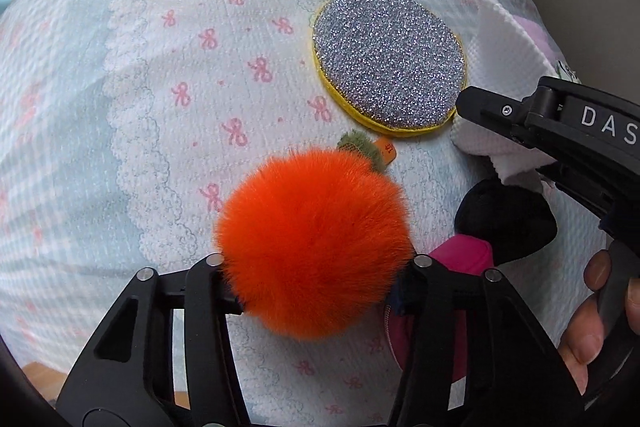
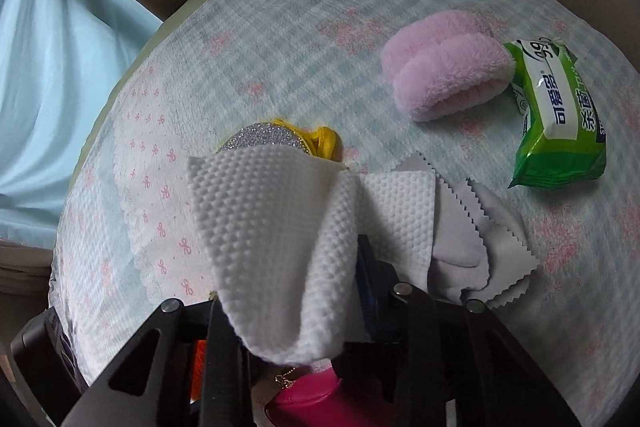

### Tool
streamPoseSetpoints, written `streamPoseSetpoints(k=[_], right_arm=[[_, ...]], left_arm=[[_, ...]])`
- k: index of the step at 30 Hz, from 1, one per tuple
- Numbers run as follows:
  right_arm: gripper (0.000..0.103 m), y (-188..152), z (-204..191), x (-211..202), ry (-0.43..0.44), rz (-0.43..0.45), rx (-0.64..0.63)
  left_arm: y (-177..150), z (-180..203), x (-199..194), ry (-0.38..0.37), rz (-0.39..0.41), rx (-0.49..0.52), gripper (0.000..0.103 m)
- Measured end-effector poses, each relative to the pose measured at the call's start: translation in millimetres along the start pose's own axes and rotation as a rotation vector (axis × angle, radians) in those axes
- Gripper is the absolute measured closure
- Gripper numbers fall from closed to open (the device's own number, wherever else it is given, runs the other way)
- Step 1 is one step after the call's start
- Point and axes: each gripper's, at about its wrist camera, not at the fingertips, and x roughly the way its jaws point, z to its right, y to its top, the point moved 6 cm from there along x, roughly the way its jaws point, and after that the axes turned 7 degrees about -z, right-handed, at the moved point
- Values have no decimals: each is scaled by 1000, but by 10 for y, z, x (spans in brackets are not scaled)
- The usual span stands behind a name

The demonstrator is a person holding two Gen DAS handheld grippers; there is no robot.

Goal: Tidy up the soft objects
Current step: 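Grasp the orange pompom with the left tool while the right tool grasps the white wipe, then carry the pompom and the white wipe over the cardboard box with both tools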

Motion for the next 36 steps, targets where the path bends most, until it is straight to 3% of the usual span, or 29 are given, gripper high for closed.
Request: streamPoseSetpoints(k=[4,16,27,36], right_arm=[[88,7,54,-32,3,10,13],[90,5,-25,-252,-15,76,-40],[90,-37,-210,-777,-32,192,-149],[90,-274,-667,-1671,-34,307,-290]], left_arm=[[10,20,-8,-10,13,6,70],[78,73,-313,-16,119,11,77],[190,77,-1029,-25,335,-7,77],[-38,160,-1988,-32,492,-33,77]])
